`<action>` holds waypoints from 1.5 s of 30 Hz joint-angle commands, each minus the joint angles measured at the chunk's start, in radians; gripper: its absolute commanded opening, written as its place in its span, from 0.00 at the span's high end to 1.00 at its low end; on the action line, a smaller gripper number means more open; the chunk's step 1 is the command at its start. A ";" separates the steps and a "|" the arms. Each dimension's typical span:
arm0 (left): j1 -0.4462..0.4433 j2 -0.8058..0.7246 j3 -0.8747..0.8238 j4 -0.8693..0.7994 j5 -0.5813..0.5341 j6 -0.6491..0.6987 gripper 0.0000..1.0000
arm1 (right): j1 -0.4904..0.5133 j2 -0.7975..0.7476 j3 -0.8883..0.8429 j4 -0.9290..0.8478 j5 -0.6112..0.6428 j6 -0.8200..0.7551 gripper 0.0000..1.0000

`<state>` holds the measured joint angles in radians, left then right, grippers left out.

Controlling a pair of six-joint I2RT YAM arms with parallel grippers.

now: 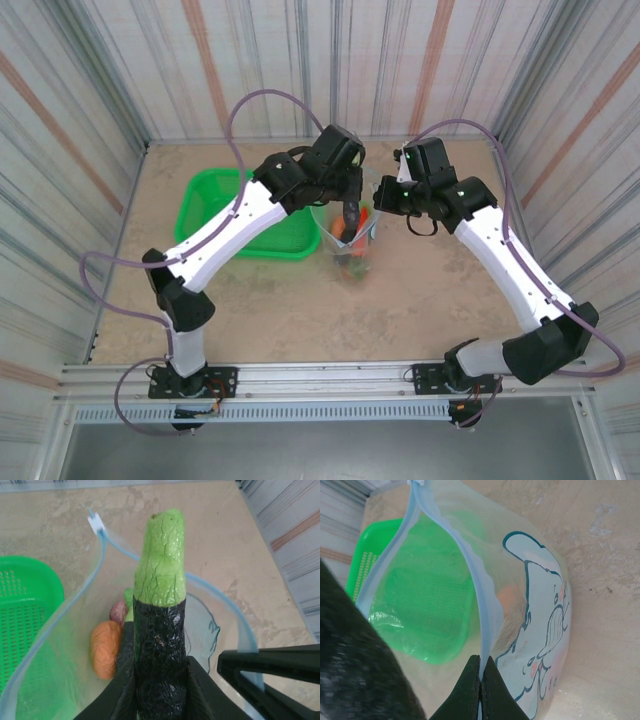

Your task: Place the food in the zip-top bag and seal the zipper

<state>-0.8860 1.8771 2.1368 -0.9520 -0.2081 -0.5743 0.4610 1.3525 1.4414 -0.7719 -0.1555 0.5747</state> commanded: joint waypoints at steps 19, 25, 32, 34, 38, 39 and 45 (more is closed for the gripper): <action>0.124 -0.369 -0.364 0.290 0.315 0.203 0.39 | 0.001 -0.012 0.035 -0.014 0.003 -0.015 1.00; 0.303 -0.466 -0.545 0.314 0.280 0.148 0.49 | -0.001 0.021 0.088 -0.051 -0.007 -0.146 1.00; 0.478 -0.444 -0.739 0.450 0.429 0.049 0.58 | -0.004 0.048 0.114 -0.049 -0.135 -0.272 1.00; 0.483 -0.416 -0.744 0.470 0.452 0.090 0.58 | -0.005 0.048 0.117 -0.042 -0.244 -0.355 1.00; 0.477 -0.404 -0.790 0.584 0.522 0.196 0.56 | 0.008 0.050 0.165 -0.121 -0.263 -0.566 1.00; 0.473 -0.417 -0.825 0.642 0.543 0.224 0.55 | 0.008 0.049 0.169 -0.137 -0.265 -0.623 1.00; 0.361 -0.549 -1.144 1.128 0.485 0.607 0.37 | -0.013 0.044 0.156 -0.245 -0.383 -1.004 1.00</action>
<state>-0.4767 1.3918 1.0798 -0.1097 0.2775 -0.2222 0.4576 1.4075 1.5806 -0.9409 -0.4370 -0.1650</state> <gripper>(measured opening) 0.619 0.051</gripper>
